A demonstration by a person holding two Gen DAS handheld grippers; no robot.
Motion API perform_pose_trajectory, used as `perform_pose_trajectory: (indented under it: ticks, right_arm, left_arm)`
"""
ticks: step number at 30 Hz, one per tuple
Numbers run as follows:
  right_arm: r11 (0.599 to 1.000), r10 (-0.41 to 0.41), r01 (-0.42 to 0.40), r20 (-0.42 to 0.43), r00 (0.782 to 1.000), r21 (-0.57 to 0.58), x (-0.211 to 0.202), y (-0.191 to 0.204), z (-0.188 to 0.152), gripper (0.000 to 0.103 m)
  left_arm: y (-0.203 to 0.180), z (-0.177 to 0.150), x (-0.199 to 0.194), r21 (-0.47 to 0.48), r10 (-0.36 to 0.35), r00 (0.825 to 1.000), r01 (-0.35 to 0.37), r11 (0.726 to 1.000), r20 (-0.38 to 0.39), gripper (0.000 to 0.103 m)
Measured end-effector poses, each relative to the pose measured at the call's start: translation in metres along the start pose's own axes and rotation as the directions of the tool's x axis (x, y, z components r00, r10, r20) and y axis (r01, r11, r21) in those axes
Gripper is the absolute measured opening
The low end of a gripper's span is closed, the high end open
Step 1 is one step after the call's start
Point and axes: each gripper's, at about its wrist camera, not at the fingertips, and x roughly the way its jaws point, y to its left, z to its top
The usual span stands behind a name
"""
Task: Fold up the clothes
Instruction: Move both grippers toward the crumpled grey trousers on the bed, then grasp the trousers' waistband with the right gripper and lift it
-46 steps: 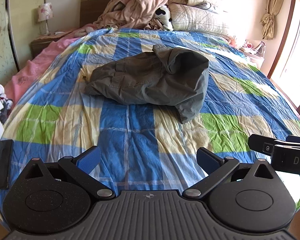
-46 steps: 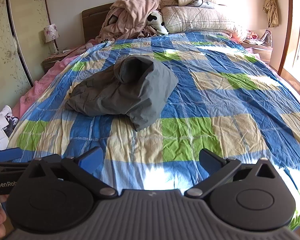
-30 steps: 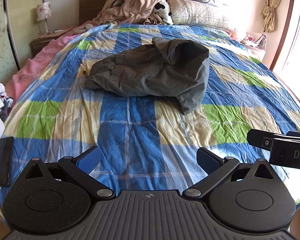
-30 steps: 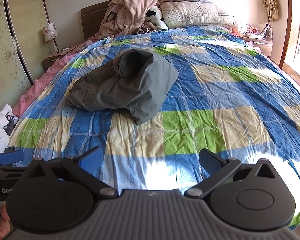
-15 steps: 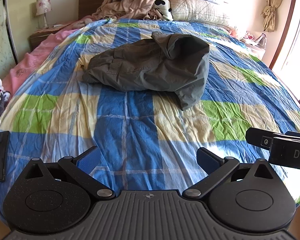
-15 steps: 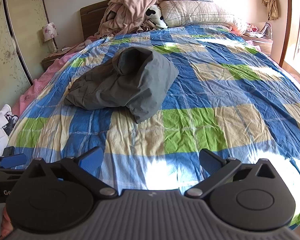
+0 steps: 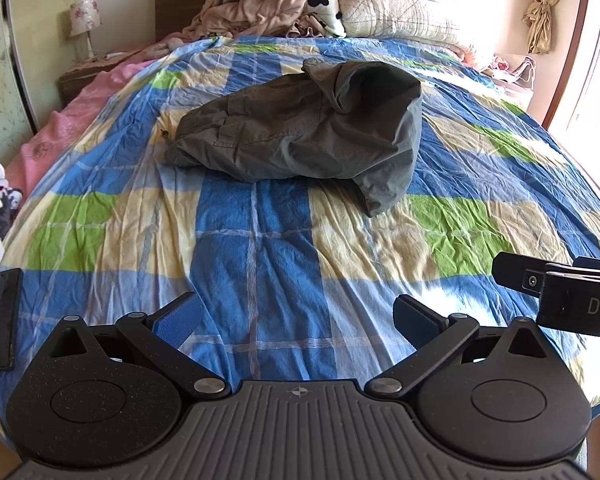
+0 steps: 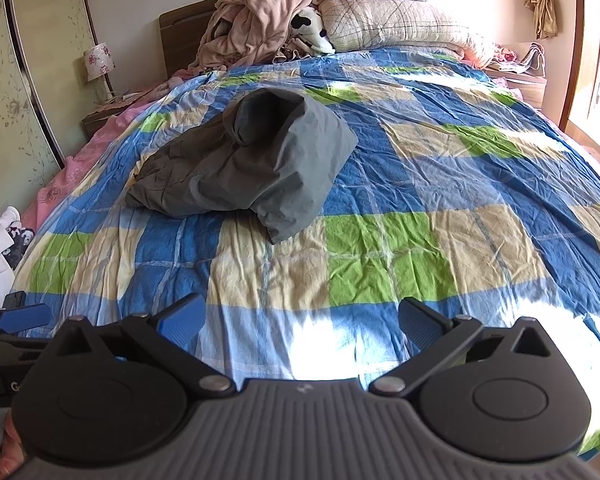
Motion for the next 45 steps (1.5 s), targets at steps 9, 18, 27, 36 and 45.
perform_pose_trajectory:
  ticks: [9, 18, 27, 36, 45]
  right_arm:
    - [1.000, 0.002, -0.002, 0.016, 1.000, -0.008, 0.007, 0.001, 0.001, 0.103]
    - [0.999, 0.017, -0.017, 0.012, 1.000, -0.039, 0.019, 0.002, 0.003, 0.103]
    - [0.998, 0.054, -0.052, 0.036, 0.998, -0.043, 0.037, 0.001, 0.015, 0.103]
    - [0.989, 0.092, -0.078, 0.110, 0.990, -0.129, 0.065, 0.013, 0.057, 0.103]
    - [0.980, 0.145, -0.122, 0.147, 0.978, -0.159, 0.110, 0.030, 0.098, 0.100]
  left_arm:
    - [0.005, 0.001, 0.008, -0.013, -0.020, 1.000, 0.020, 1.000, -0.008, 0.103]
    - [0.010, 0.003, 0.024, -0.024, -0.057, 0.997, 0.056, 0.998, -0.045, 0.103]
    - [0.031, 0.021, 0.042, -0.076, -0.027, 0.999, 0.025, 0.997, -0.019, 0.102]
    - [0.060, 0.062, 0.067, -0.123, 0.026, 1.000, -0.024, 0.992, 0.012, 0.101]
    - [0.088, 0.102, 0.111, -0.189, 0.049, 0.999, -0.049, 0.981, -0.008, 0.095]
